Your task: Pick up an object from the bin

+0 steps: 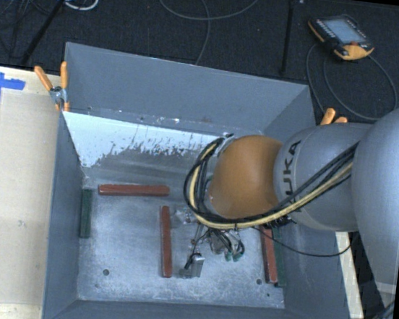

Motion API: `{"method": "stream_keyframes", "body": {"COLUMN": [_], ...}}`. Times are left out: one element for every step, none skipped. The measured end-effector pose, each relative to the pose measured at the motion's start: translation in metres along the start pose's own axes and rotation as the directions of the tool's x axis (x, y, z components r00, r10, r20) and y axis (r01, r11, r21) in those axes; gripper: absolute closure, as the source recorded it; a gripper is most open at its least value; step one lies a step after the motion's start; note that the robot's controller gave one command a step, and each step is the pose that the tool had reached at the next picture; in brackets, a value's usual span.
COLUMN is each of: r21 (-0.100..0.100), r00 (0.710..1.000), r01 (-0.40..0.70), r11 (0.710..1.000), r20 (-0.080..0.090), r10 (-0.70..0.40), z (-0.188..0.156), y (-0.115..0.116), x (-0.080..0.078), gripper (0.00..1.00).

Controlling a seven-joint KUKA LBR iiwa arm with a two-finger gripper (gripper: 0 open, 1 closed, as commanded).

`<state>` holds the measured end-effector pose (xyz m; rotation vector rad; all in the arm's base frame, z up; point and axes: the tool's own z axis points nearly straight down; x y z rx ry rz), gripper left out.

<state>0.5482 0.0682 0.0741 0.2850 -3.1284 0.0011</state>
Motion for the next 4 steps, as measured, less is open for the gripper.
{"method": "stream_keyframes", "body": {"r21": [-0.003,-0.002,-0.002,-0.001], "r00": [0.996,0.997,0.997,0.999], "r01": [-0.085,0.083,0.082,0.050], "r11": [0.996,0.997,0.997,0.999], "r20": [-0.006,0.001,0.001,0.008], "r10": [0.085,-0.083,-0.082,-0.050], "z": [-0.001,0.004,0.004,-0.170], "y": [0.015,0.106,0.105,0.090], "x": [0.019,-0.004,-0.004,-0.018], "gripper": [0.00,1.00,1.00,1.00]}}
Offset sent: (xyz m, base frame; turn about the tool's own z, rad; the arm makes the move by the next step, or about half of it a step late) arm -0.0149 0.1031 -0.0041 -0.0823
